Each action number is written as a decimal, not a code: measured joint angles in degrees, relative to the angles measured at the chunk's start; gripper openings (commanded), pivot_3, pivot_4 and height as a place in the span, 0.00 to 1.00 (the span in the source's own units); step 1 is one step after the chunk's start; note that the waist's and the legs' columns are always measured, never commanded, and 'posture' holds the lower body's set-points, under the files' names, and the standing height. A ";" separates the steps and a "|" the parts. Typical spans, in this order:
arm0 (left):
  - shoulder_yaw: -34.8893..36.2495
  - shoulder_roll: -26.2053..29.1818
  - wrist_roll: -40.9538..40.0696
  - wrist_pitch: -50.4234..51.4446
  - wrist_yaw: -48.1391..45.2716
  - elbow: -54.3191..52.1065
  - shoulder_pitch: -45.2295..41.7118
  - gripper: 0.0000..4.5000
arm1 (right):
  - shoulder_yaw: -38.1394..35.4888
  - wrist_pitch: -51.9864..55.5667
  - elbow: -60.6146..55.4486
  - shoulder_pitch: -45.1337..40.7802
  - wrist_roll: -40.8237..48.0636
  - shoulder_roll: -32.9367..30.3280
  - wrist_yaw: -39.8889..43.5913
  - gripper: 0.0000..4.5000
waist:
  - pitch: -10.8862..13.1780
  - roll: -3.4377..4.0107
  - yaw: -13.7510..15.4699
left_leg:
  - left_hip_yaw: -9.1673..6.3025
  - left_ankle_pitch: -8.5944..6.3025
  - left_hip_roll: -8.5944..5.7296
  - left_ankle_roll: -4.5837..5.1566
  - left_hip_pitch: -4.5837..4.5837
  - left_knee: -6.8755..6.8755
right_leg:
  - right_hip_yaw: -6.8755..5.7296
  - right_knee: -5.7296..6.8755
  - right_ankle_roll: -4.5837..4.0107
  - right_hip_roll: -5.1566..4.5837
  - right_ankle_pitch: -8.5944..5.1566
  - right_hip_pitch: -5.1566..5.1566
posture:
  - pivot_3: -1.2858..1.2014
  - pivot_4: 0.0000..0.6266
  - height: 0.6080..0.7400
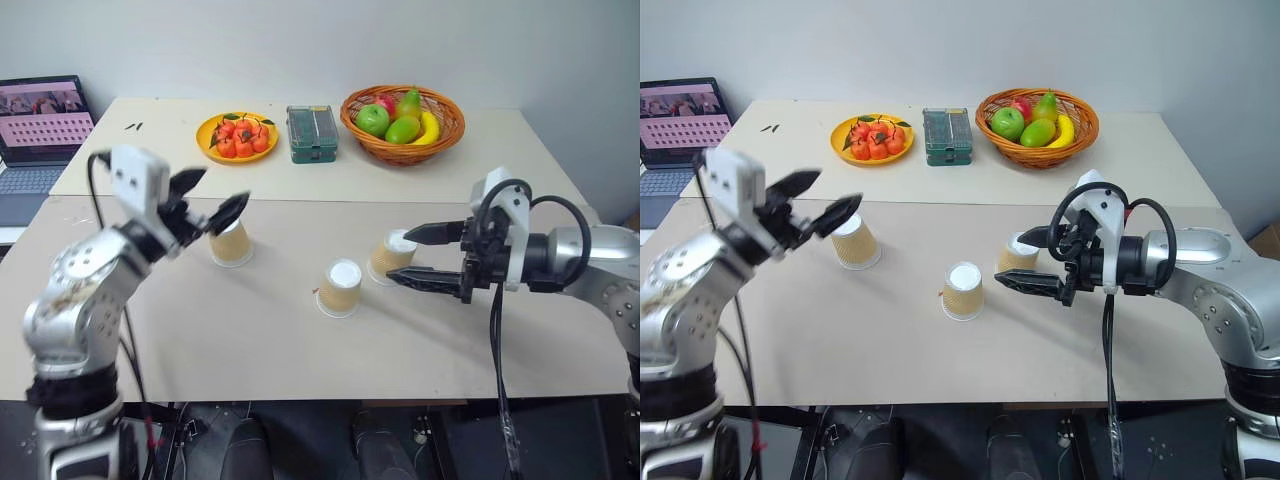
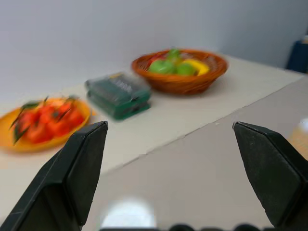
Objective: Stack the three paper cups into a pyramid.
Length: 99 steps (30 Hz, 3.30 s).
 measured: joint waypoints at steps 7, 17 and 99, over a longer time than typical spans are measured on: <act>0.35 -4.57 2.25 -6.43 2.12 -1.44 12.51 0.99 | 1.16 -3.52 5.57 -5.17 -2.54 -2.21 7.58 1.00 | 0.00 -0.01 0.70 | -0.19 -0.01 0.00 -0.03 -0.06 0.06 | -0.32 -0.05 -0.08 -0.07 -0.05 0.04 | 0.52 0.24 1.00; -5.16 -6.86 8.53 -13.54 4.55 9.53 9.12 0.99 | 1.06 -4.21 6.42 -5.73 -4.20 -2.82 8.61 1.00 | 0.00 -0.01 0.81 | -0.23 -0.01 0.00 -0.03 -0.06 0.03 | -0.39 -0.02 -0.10 -0.07 -0.08 0.02 | 0.52 0.24 1.00; -26.69 -3.84 6.83 -20.87 -26.40 18.73 -3.62 0.99 | -12.38 5.34 -7.66 3.11 8.11 -5.75 -8.17 1.00 | -0.05 0.08 1.56 | -0.35 0.00 0.01 -0.02 -0.12 0.04 | -0.50 0.10 -0.21 -0.06 -0.11 0.09 | 0.52 0.24 1.00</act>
